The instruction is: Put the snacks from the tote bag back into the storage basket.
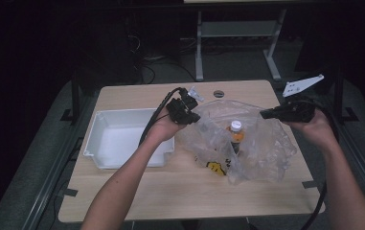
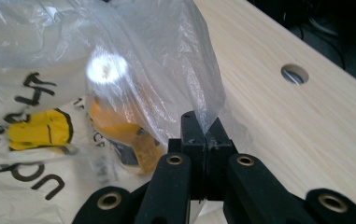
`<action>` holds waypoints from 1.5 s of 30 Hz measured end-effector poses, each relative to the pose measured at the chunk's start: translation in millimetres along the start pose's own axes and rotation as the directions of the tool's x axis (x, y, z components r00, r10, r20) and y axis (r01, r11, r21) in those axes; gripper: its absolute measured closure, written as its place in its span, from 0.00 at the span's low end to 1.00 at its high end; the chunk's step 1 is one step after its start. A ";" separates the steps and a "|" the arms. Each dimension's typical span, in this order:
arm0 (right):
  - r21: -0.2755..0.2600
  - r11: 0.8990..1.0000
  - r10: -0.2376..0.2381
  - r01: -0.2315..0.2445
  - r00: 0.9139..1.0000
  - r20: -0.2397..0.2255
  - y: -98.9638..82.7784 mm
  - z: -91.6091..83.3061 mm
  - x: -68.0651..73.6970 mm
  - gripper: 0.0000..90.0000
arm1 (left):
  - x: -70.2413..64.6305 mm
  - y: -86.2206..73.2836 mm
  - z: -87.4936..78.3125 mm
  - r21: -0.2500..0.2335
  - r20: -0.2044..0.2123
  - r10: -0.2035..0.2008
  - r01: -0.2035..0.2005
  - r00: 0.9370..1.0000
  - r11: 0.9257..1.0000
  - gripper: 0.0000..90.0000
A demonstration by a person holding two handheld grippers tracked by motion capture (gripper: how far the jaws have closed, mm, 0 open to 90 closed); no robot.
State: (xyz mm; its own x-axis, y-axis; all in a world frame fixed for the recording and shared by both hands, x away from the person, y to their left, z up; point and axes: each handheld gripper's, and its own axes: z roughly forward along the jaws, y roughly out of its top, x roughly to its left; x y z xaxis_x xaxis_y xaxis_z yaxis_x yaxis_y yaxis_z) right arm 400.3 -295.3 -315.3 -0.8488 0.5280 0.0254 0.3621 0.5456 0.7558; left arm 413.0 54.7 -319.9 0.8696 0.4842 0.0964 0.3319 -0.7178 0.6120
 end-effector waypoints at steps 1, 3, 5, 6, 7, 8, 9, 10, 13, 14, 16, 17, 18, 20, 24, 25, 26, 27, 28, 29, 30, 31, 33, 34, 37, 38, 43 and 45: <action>0.005 1.000 0.004 -0.004 1.000 0.002 -1.2 1.7 -1.1 0.99 | 0.8 0.3 2.3 0.012 0.000 0.004 -0.004 1.000 1.000 1.00; 0.019 1.000 0.014 -0.014 1.000 0.008 -3.8 5.2 -2.3 0.99 | 0.6 0.0 8.0 0.018 -0.006 0.000 0.001 1.000 1.000 1.00; 0.029 0.999 0.022 -0.022 1.000 0.012 -7.7 9.5 -3.4 0.99 | -0.1 -1.0 14.1 0.033 -0.003 0.001 -0.001 1.000 0.999 1.00; 0.032 0.999 0.023 -0.024 1.000 0.018 -10.0 11.4 -3.5 0.99 | -1.1 -1.8 16.5 0.034 -0.003 -0.006 0.007 1.000 0.999 1.00; 0.036 0.999 0.027 -0.028 1.000 0.014 -11.8 12.8 -3.8 0.99 | -2.0 -3.0 19.5 0.036 -0.005 -0.009 0.009 1.000 0.999 1.00; 0.042 0.999 0.035 -0.035 0.999 0.013 -14.5 14.9 -4.1 0.99 | -2.8 -4.4 22.0 0.043 -0.002 -0.010 0.010 1.000 0.999 1.00; 0.047 0.998 0.039 -0.039 0.999 0.009 -17.4 16.9 -4.5 0.99 | -3.3 -5.6 24.1 0.048 0.000 -0.009 0.009 1.000 0.999 1.00; 0.052 0.998 0.044 -0.045 0.999 0.006 -20.1 18.8 -4.8 0.99 | -3.8 -6.7 25.7 0.047 0.000 -0.011 0.011 1.000 0.999 1.00; 0.058 0.997 0.058 -0.058 0.998 -0.001 -27.3 23.1 -4.2 0.99 | -4.4 -9.9 29.2 0.052 0.002 -0.011 0.011 1.000 0.999 1.00; 0.060 0.996 0.061 -0.061 0.998 -0.002 -28.4 24.0 -3.8 0.99 | -5.2 -11.0 31.1 0.055 0.003 -0.016 0.016 1.000 0.998 1.00; 0.071 0.995 0.067 -0.067 0.998 -0.007 -31.1 25.8 -3.4 0.99 | -6.1 -12.7 34.1 0.057 0.004 -0.018 0.017 1.000 0.998 1.00; 0.066 0.995 0.072 -0.071 0.997 -0.008 -32.5 26.6 -2.9 0.99 | -6.4 -13.4 35.2 0.059 0.006 -0.017 0.017 1.000 0.998 1.00; 0.068 0.995 0.074 -0.074 0.997 -0.009 -34.1 27.7 -3.2 0.99 | -6.6 -14.0 36.2 0.057 0.008 -0.017 0.016 1.000 0.998 1.00; 0.069 0.994 0.086 -0.085 0.996 -0.009 -37.3 29.5 -3.3 0.99 | -7.3 -15.3 37.7 0.059 0.012 -0.017 0.016 1.000 0.998 1.00; 0.079 0.992 0.094 -0.093 0.996 -0.006 -41.7 32.8 -3.0 0.99 | -9.1 -18.4 41.7 0.066 0.018 -0.019 0.018 1.000 0.998 1.00; 0.086 0.991 0.104 -0.103 0.995 -0.008 -41.9 33.5 -2.0 0.99 | -9.4 -19.3 42.7 0.071 0.018 -0.017 0.016 1.000 0.997 1.00; 0.088 0.991 0.097 -0.096 0.995 -0.008 -41.9 34.4 -2.1 0.99 | -9.7 -20.2 43.6 0.071 0.017 -0.016 0.014 1.000 0.997 1.00; 0.092 0.992 0.091 -0.090 0.996 -0.007 -42.0 35.1 -2.0 0.99 | -9.7 -21.2 44.4 0.072 0.019 -0.016 0.015 1.000 0.997 1.00; 0.097 0.991 0.094 -0.093 0.996 -0.006 -41.9 36.0 -1.5 0.99 | -9.9 -22.3 45.1 0.074 0.024 -0.018 0.016 1.000 0.997 1.00; 0.104 0.990 0.102 -0.100 0.995 -0.009 -42.1 36.7 -1.2 0.99 | -10.3 -23.4 45.8 0.073 0.023 -0.018 0.016 1.000 0.997 1.00; 0.111 0.988 0.105 -0.104 0.994 -0.010 -42.6 37.8 -1.1 0.99 | -10.5 -24.5 46.2 0.071 0.024 -0.018 0.016 1.000 0.997 1.00; 0.118 0.988 0.102 -0.100 0.995 -0.010 -43.2 39.2 -1.3 0.99 | -10.8 -25.5 46.3 0.072 0.026 -0.019 0.017 0.999 0.997 1.00; 0.122 0.987 0.102 -0.101 0.995 -0.006 -44.6 41.2 -0.3 0.99 | -11.1 -26.6 46.3 0.074 0.025 -0.012 0.010 1.000 0.997 1.00; 0.124 0.987 0.107 -0.105 0.994 -0.011 -45.8 42.0 -0.5 0.99 | -11.3 -26.9 46.1 0.072 0.025 -0.011 0.010 1.000 0.997 1.00; 0.124 0.985 0.124 -0.121 0.992 -0.012 -51.4 45.2 0.0 0.99 | -12.9 -27.2 45.9 0.072 0.024 -0.009 0.007 1.000 0.997 1.00; 0.127 0.984 0.125 -0.122 0.992 -0.016 -53.3 46.5 -0.2 0.99 | -13.5 -27.5 46.3 0.074 0.026 -0.006 0.004 1.000 0.997 1.00; 0.129 0.982 0.141 -0.138 0.990 -0.018 -62.4 51.4 2.2 0.99 | -16.8 -30.9 51.2 0.083 0.028 -0.008 0.005 1.000 0.997 1.00; 0.131 0.981 0.146 -0.142 0.989 -0.022 -66.4 53.9 2.4 0.99 | -18.4 -32.2 54.3 0.091 0.026 -0.004 0.002 1.000 0.996 1.00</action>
State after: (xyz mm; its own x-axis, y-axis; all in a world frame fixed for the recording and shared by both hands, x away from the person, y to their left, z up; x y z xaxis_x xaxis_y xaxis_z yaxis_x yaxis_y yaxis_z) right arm 395.0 -295.1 -400.7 -0.7950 0.5877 0.1504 0.5265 0.5452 0.6523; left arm 406.1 41.7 -384.0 0.8774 0.4741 0.0731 0.3655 -0.7594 0.5382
